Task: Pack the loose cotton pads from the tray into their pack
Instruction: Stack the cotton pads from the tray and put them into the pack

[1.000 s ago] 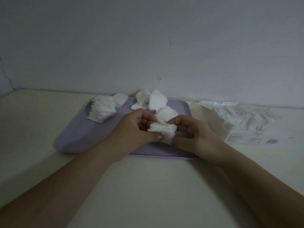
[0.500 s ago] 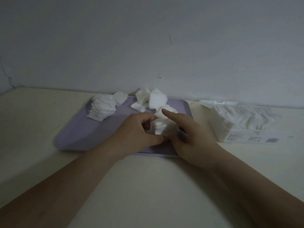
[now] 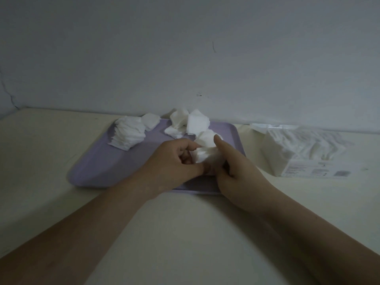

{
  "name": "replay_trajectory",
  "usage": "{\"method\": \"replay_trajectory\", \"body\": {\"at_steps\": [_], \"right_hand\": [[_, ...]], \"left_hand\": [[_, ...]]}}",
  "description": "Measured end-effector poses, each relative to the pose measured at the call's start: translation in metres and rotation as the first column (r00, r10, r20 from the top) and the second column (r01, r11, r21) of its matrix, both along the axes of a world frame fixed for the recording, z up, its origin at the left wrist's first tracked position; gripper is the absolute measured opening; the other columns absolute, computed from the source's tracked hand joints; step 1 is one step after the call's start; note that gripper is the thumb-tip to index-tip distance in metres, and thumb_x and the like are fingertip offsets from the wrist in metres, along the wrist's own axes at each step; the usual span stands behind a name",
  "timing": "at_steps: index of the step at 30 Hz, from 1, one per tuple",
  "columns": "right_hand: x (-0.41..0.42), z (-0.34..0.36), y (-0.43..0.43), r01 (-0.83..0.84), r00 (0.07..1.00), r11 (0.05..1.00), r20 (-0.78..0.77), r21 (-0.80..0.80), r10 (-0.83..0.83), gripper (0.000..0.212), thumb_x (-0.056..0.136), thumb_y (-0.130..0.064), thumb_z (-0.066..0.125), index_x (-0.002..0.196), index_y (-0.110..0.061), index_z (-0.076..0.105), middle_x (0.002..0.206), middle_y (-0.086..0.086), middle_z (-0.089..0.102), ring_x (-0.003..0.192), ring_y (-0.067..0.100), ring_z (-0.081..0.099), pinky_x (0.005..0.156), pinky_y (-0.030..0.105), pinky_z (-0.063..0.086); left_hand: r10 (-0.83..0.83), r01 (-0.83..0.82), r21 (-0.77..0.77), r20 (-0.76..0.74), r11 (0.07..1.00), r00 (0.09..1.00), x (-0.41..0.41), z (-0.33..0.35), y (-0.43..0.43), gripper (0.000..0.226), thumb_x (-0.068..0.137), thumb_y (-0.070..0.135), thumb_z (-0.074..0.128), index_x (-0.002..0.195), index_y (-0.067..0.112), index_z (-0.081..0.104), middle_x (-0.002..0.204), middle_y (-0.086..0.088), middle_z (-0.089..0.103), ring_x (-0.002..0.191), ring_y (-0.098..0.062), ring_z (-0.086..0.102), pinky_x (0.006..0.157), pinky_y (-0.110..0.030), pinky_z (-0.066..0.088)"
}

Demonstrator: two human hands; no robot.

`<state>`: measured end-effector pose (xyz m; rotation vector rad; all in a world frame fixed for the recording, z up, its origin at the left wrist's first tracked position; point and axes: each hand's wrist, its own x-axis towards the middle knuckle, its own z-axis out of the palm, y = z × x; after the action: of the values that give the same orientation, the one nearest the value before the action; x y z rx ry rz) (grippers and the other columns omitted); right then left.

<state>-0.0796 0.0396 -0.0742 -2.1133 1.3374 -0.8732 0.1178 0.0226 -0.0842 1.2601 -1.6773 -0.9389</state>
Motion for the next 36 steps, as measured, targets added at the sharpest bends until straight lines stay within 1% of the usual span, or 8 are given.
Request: {"method": "replay_trajectory", "body": {"at_steps": [6, 11, 15, 18, 23, 27, 32, 36], "right_hand": [[0.005, -0.001, 0.001, -0.013, 0.989, 0.991, 0.145, 0.136, -0.006, 0.084, 0.088, 0.014, 0.044, 0.16, -0.023, 0.027, 0.152, -0.009, 0.044, 0.133, -0.004, 0.041, 0.09, -0.009, 0.029], [-0.001, -0.003, -0.005, -0.051, 0.99, 0.994, 0.137, 0.098, 0.037, 0.079, 0.087, 0.016, 0.043, 0.154, -0.024, 0.036, 0.137, -0.014, 0.053, 0.127, -0.005, 0.047, 0.1, -0.002, 0.032], [-0.003, -0.004, -0.009, -0.091, 0.972, 0.991, 0.224, 0.093, 0.069, 0.081, 0.078, 0.002, 0.045, 0.132, -0.059, 0.048, 0.127, -0.036, 0.057, 0.126, -0.009, 0.051, 0.114, 0.02, 0.036], [-0.006, -0.003, -0.011, -0.045, 0.983, 0.998, 0.182, 0.035, 0.038, 0.068, 0.085, -0.004, 0.059, 0.139, -0.044, 0.052, 0.135, -0.027, 0.059, 0.131, -0.006, 0.052, 0.115, 0.022, 0.038], [-0.006, 0.005, -0.01, -0.005, 0.993, 1.0, 0.118, -0.008, 0.006, 0.053, 0.079, -0.032, 0.087, 0.128, -0.029, 0.066, 0.106, -0.027, 0.069, 0.106, -0.007, 0.065, 0.092, 0.005, 0.045], [-0.012, 0.002, -0.015, 0.022, 0.998, 0.999, 0.067, -0.049, -0.019, 0.019, 0.083, -0.023, 0.081, 0.101, -0.026, 0.075, 0.09, -0.013, 0.075, 0.086, 0.001, 0.069, 0.077, 0.013, 0.05], [-0.016, -0.003, -0.019, 0.185, 0.981, 0.972, 0.085, -0.147, -0.173, 0.034, 0.088, -0.014, 0.068, 0.121, -0.02, 0.064, 0.095, -0.011, 0.065, 0.081, 0.001, 0.054, 0.073, -0.003, 0.037], [-0.019, -0.006, -0.023, 0.23, 0.968, 0.971, 0.115, -0.058, -0.223, 0.045, 0.091, -0.016, 0.067, 0.134, -0.016, 0.058, 0.1, -0.01, 0.059, 0.088, 0.005, 0.053, 0.073, 0.004, 0.034]], "left_hand": [[-0.019, 0.019, 0.001, -0.058, 1.0, 0.998, -0.002, 0.002, 0.003, 0.035, 0.076, 0.023, 0.085, 0.109, 0.022, 0.072, 0.094, -0.015, 0.076, 0.08, -0.03, 0.069, 0.084, -0.045, 0.057], [0.017, -0.017, 0.002, -0.032, 1.0, 0.999, -0.005, 0.0, 0.002, 0.038, 0.065, 0.038, 0.079, 0.101, 0.029, 0.072, 0.091, -0.019, 0.072, 0.071, -0.02, 0.059, 0.075, -0.043, 0.053], [0.005, -0.005, -0.016, 0.002, 1.0, 1.0, -0.003, 0.0, 0.003, 0.029, 0.071, 0.027, 0.073, 0.099, 0.029, 0.074, 0.093, -0.012, 0.074, 0.082, -0.029, 0.067, 0.085, -0.047, 0.056], [0.016, -0.015, -0.02, 0.012, 1.0, 1.0, -0.001, 0.001, 0.003, 0.029, 0.07, 0.031, 0.075, 0.099, 0.036, 0.075, 0.098, -0.013, 0.073, 0.091, -0.039, 0.065, 0.089, -0.052, 0.054], [-0.018, 0.019, -0.043, 0.028, 0.999, 0.999, -0.001, 0.002, 0.003, 0.034, 0.079, 0.024, 0.082, 0.104, 0.046, 0.074, 0.099, -0.018, 0.068, 0.073, -0.022, 0.055, 0.073, -0.039, 0.048], [-0.07, 0.07, -0.006, -0.003, 0.998, 0.998, 0.001, 0.001, 0.006, 0.039, 0.079, 0.025, 0.078, 0.115, 0.04, 0.073, 0.11, -0.021, 0.074, 0.097, -0.049, 0.067, 0.096, -0.064, 0.051], [0.14, -0.141, 0.043, 0.032, 0.989, 0.99, -0.001, 0.002, -0.001, 0.039, 0.083, -0.003, 0.069, 0.104, 0.03, 0.071, 0.104, 0.001, 0.077, 0.086, -0.015, 0.068, 0.081, -0.028, 0.055], [0.244, -0.262, 0.118, 0.15, 0.958, 0.958, -0.009, 0.016, -0.017, 0.017, 0.092, 0.014, 0.068, 0.109, 0.018, 0.066, 0.093, -0.001, 0.073, 0.067, -0.01, 0.065, 0.048, -0.012, 0.045]]}}
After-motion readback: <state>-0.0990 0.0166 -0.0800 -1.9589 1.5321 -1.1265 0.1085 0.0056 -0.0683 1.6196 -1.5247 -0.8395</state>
